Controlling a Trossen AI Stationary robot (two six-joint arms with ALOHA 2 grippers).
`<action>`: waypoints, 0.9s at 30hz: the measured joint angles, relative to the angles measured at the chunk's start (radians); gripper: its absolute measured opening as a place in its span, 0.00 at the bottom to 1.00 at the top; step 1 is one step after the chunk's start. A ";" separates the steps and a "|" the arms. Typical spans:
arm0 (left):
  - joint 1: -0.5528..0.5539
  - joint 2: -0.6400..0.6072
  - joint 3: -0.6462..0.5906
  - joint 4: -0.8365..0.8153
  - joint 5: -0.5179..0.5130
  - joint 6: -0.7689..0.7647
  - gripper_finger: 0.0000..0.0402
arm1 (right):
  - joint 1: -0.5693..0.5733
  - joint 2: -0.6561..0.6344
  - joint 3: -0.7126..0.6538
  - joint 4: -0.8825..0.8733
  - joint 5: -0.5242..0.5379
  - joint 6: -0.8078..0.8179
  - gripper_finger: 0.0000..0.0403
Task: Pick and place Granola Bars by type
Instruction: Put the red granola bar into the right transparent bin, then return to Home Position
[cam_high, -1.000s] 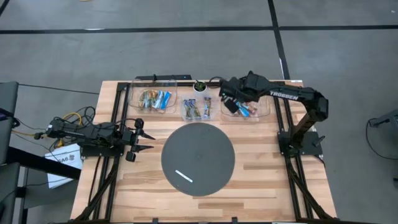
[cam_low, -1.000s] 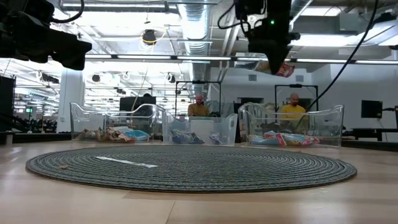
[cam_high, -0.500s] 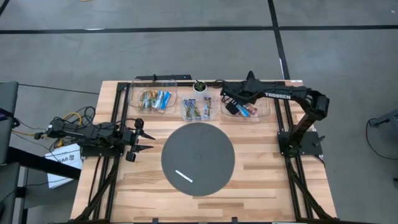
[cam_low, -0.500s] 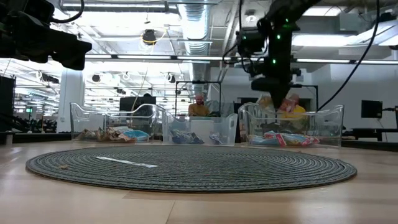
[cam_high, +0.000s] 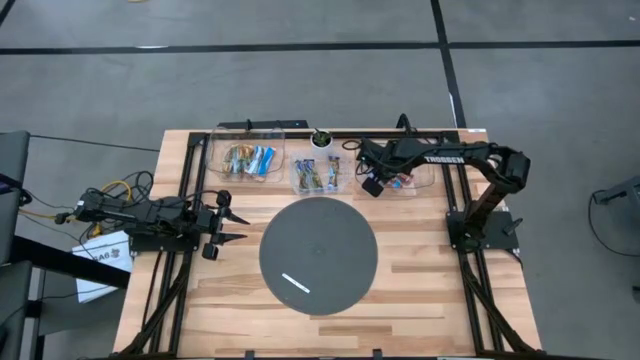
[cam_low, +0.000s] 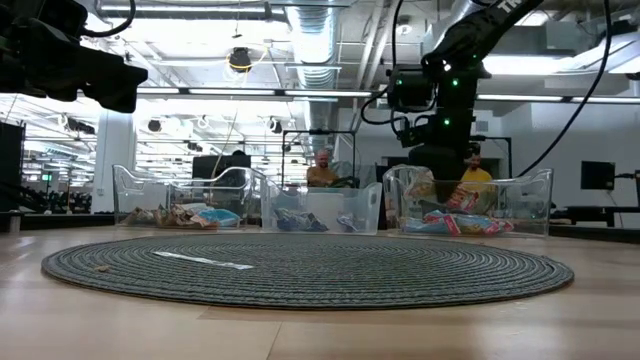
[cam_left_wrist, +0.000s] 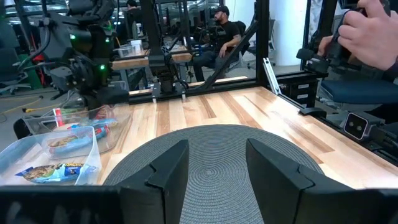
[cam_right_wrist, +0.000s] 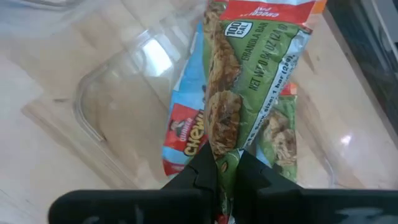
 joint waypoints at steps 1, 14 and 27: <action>0.000 0.000 0.000 0.000 0.000 0.000 0.38 | 0.000 0.000 -0.002 0.006 -0.002 -0.001 0.03; 0.000 0.000 0.000 0.000 0.000 0.000 0.38 | 0.002 0.000 -0.003 0.015 0.003 0.006 0.23; 0.000 0.000 0.000 0.000 0.000 0.000 0.38 | 0.152 -0.297 -0.142 0.091 0.038 -0.046 0.35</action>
